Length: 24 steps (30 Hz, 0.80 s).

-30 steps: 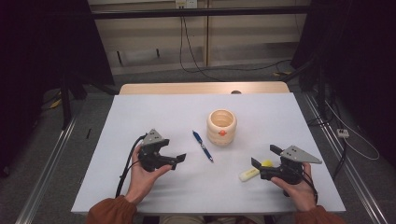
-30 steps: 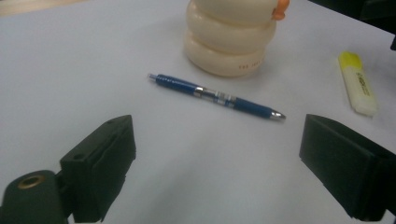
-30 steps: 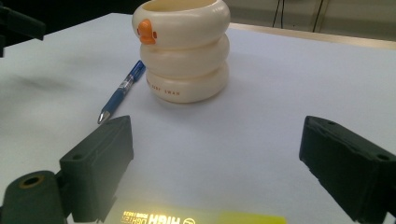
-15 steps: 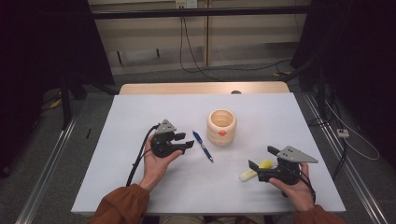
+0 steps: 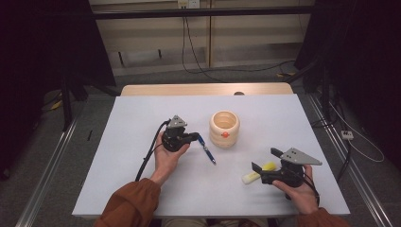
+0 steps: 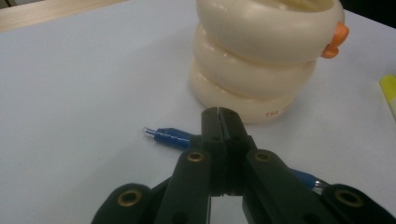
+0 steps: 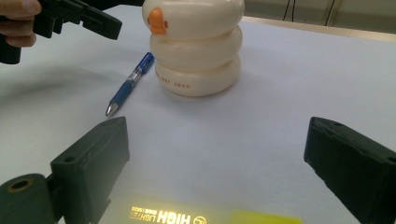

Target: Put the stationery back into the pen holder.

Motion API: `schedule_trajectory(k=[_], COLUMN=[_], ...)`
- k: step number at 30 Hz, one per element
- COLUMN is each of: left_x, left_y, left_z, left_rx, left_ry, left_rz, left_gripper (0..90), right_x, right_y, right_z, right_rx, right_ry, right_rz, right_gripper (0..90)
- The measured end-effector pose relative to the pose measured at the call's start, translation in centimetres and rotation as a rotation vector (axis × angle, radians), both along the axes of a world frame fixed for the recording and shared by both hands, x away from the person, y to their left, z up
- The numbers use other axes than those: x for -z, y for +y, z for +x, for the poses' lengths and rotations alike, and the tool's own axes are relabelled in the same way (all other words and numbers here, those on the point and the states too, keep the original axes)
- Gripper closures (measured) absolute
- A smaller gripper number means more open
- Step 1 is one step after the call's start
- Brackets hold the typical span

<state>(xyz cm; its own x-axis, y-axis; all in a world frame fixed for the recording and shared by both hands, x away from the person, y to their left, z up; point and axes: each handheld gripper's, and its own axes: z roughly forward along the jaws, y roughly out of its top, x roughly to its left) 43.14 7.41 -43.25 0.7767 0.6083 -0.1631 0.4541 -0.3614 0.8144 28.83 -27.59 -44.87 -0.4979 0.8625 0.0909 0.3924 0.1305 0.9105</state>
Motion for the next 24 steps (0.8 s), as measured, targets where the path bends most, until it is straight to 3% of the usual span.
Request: schedule_trajectory(k=[9, 10, 12, 24], left_x=[0.6, 0.5, 0.7, 2.2], left_y=[-0.4, -0.4, -0.7, -2.6], left_z=[1.6, 1.9, 2.4, 4.4], left_rx=[-0.067, -0.067, -0.076, -0.047], left_ry=[0.033, 0.034, 0.045, 0.071], left_rz=[-0.013, 0.005, -0.014, 0.099], left_gripper=[90.0, 90.0, 90.0, 90.0], right_x=[0.0, 0.0, 0.1, 0.1], right_y=[0.0, 0.0, 0.0, -0.1], right_z=[0.0, 0.0, 0.1, 0.0], right_rx=[0.002, 0.002, 0.002, 0.005], right_ry=[0.003, 0.003, 0.003, 0.006], right_rz=[0.000, -0.001, -0.001, 0.004], right_gripper=[6.8, 6.8, 6.8, 6.7])
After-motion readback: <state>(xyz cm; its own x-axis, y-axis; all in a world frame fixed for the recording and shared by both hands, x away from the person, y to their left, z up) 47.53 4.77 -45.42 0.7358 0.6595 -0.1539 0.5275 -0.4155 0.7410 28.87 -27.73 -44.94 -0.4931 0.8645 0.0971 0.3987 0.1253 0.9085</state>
